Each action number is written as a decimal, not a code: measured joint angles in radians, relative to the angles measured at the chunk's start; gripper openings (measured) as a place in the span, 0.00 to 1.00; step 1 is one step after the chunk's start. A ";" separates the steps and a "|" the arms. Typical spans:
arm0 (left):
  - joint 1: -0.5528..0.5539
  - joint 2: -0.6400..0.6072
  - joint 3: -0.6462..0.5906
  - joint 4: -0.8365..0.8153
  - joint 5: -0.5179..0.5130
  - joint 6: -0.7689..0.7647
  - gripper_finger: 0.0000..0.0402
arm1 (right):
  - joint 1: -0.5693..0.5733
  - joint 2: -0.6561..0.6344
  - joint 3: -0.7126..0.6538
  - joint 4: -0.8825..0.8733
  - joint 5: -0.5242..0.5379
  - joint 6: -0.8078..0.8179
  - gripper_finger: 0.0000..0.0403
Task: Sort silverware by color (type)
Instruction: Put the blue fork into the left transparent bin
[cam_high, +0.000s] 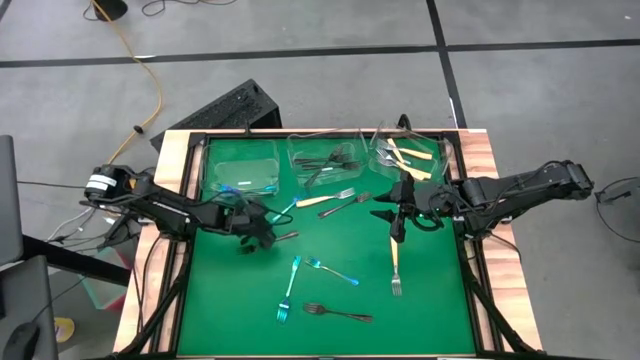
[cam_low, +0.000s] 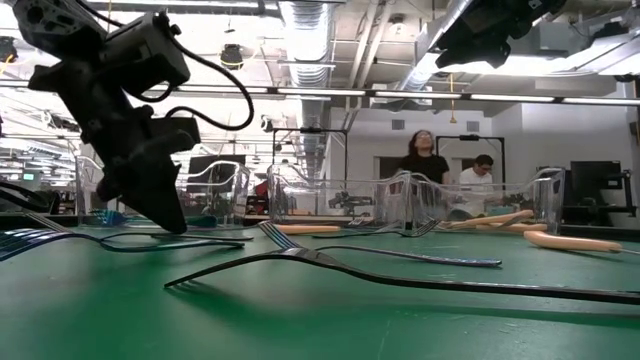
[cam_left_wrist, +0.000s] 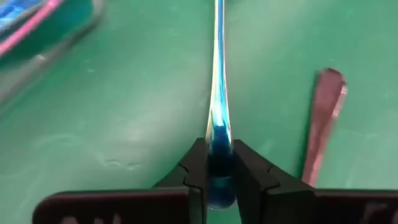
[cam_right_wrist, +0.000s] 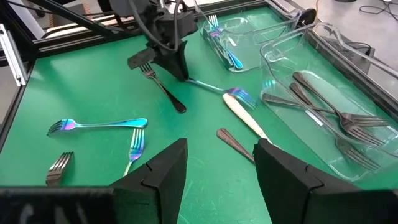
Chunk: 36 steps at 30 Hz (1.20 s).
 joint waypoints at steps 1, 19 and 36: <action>-0.002 0.000 0.003 0.002 0.005 0.002 0.07 | 0.000 0.000 0.000 0.000 0.000 0.001 0.51; -0.068 0.005 0.100 -0.032 0.025 0.046 0.01 | 0.000 0.000 0.000 0.000 0.000 0.001 0.51; -0.109 0.004 0.183 -0.029 -0.015 0.088 0.00 | 0.000 0.000 0.000 0.000 0.000 -0.001 0.51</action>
